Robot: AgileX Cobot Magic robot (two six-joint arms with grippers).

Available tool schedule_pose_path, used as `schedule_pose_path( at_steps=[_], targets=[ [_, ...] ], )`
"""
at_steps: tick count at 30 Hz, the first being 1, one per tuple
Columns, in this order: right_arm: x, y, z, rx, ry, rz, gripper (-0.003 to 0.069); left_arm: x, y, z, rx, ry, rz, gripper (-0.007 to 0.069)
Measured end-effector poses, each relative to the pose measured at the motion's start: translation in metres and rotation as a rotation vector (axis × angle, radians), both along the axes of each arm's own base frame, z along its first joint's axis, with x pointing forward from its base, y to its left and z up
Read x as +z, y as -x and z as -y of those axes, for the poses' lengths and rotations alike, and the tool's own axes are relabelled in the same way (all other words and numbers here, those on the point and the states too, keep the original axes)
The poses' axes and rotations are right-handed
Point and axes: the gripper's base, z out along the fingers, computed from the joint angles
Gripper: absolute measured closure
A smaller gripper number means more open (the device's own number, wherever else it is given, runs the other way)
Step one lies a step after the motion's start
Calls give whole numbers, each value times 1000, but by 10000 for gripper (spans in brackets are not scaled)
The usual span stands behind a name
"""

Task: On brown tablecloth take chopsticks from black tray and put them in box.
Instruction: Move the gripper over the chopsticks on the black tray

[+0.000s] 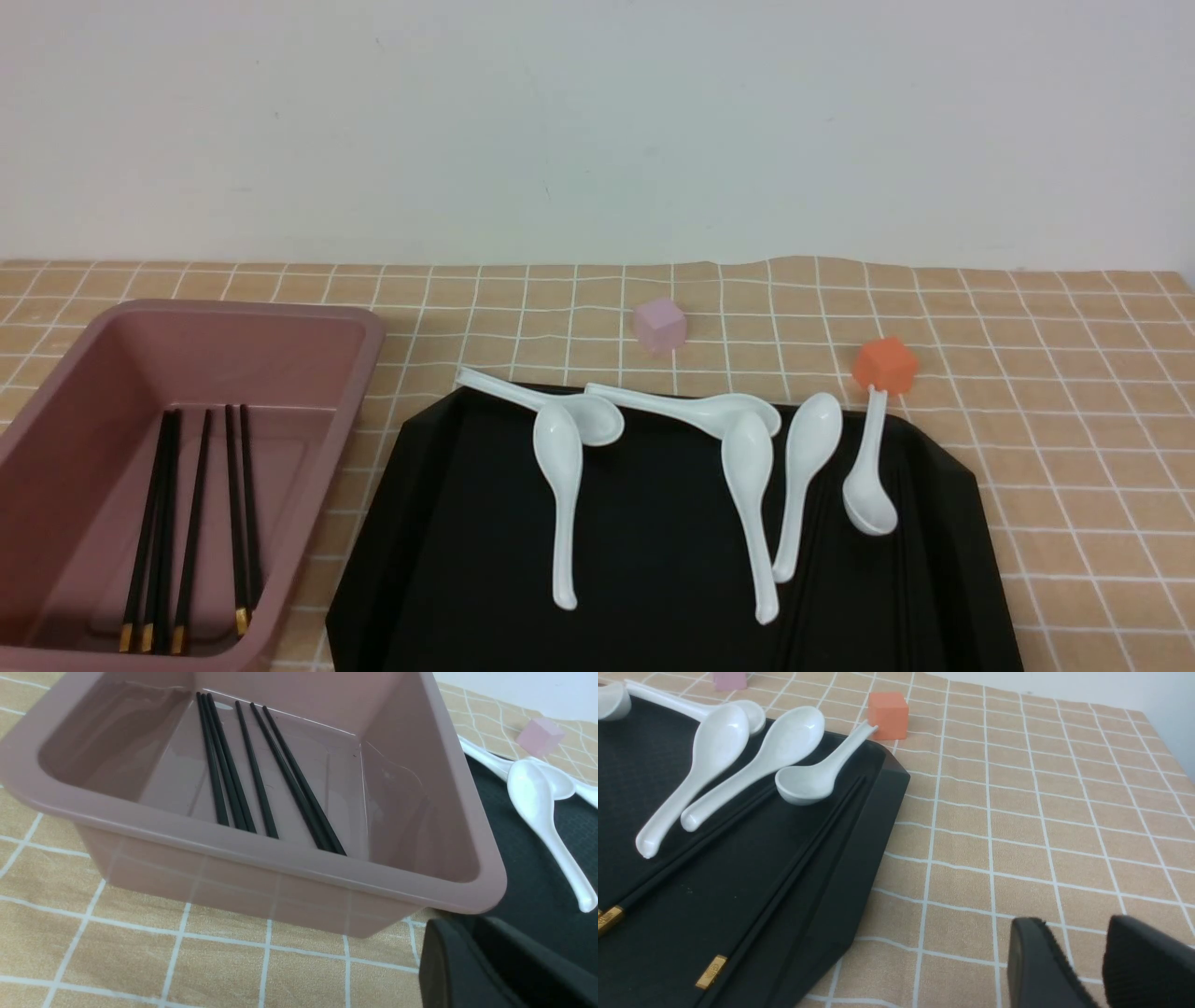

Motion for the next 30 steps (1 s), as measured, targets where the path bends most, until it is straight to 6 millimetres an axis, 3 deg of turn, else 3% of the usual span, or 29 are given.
schedule_pose_path(
  at_steps=[13,15,17,21,22,24,30],
  targets=[
    [1,0,0,-1,-5,14,419,0,0,0,0,-1,0,534],
    [2,-1,-2,-10,-115,34,419,0,0,0,0,-1,0,532],
    [4,-2,-5,-29,-330,46,419,0,0,0,0,-1,0,531],
    [13,-2,-13,-92,-1015,45,419,0,0,0,0,-2,0,531],
    [13,-2,-13,-92,-1015,45,419,0,0,0,0,-2,0,531],
    [16,-2,-14,-106,-1188,48,419,0,0,0,0,-3,0,528],
    [19,-3,-12,-113,-1244,86,419,0,0,0,0,-3,0,521]
  ],
)
